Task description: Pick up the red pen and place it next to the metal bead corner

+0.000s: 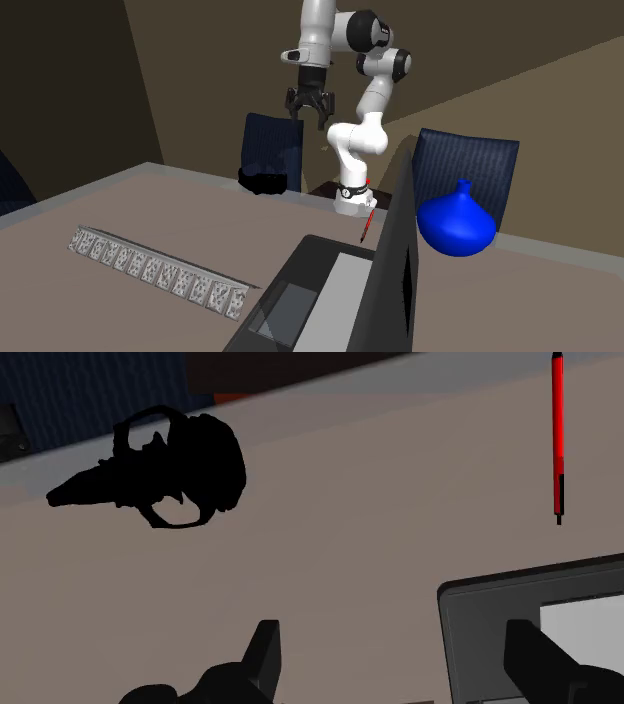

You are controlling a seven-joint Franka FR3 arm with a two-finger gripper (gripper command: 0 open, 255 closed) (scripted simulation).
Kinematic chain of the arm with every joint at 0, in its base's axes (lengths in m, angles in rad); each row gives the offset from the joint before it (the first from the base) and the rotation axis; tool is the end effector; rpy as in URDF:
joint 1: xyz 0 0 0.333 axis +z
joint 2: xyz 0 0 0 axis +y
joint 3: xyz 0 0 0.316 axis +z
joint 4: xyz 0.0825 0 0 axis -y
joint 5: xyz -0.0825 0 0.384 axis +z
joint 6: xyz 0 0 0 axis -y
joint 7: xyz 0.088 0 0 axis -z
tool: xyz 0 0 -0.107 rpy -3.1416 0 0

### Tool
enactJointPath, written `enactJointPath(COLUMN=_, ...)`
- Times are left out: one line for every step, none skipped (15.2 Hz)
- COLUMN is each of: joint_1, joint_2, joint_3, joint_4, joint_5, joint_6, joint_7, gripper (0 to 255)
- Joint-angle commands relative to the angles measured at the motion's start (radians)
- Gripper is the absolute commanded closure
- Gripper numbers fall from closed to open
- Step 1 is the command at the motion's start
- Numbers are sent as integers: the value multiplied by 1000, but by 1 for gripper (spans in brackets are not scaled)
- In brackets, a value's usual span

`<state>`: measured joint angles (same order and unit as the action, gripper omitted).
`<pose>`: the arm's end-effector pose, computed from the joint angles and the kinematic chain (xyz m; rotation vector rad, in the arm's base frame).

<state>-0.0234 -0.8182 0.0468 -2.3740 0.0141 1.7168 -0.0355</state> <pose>0.3125 0.0133 0.6056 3.1086 0.0714 0.2496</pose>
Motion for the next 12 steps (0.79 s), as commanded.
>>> enactJointPath(joint_1=0, joint_2=0, joint_3=0, joint_4=0, joint_5=0, joint_6=0, joint_7=0, gripper=0)
enactJointPath(joint_1=8, joint_2=7, joint_3=15, joint_4=-18, joint_5=8, joint_6=21, joint_7=10, gripper=0)
enactJointPath(joint_1=15, joint_2=16, joint_3=30, joint_4=-35, joint_5=16, joint_6=41, joint_7=20, gripper=0)
enactJointPath(joint_1=23, joint_2=25, joint_3=45, joint_4=-51, joint_5=24, joint_6=62, joint_7=30, gripper=0)
enactJointPath(joint_1=31, joint_2=36, joint_3=60, joint_4=-67, joint_5=32, joint_6=84, joint_7=39, gripper=0)
enactJointPath(joint_1=39, joint_2=48, joint_3=75, joint_4=-81, joint_5=40, joint_6=105, joint_7=49, gripper=0)
enactJointPath(joint_1=47, joint_2=61, joint_3=91, joint_4=-95, joint_5=48, joint_6=127, joint_7=59, gripper=0)
enactJointPath(joint_1=55, joint_2=75, joint_3=106, joint_4=-107, joint_5=55, joint_6=150, joint_7=69, gripper=0)
enactJointPath(joint_1=64, joint_2=91, joint_3=122, joint_4=-119, joint_5=63, joint_6=172, joint_7=79, gripper=0)
enactJointPath(joint_1=72, joint_2=107, joint_3=138, joint_4=-130, joint_5=70, joint_6=195, joint_7=90, gripper=0)
enactJointPath(joint_1=79, joint_2=125, joint_3=154, joint_4=-139, joint_5=77, joint_6=218, joint_7=100, gripper=0)
enactJointPath(joint_1=87, joint_2=144, joint_3=170, joint_4=-148, joint_5=84, joint_6=241, joint_7=110, gripper=0)
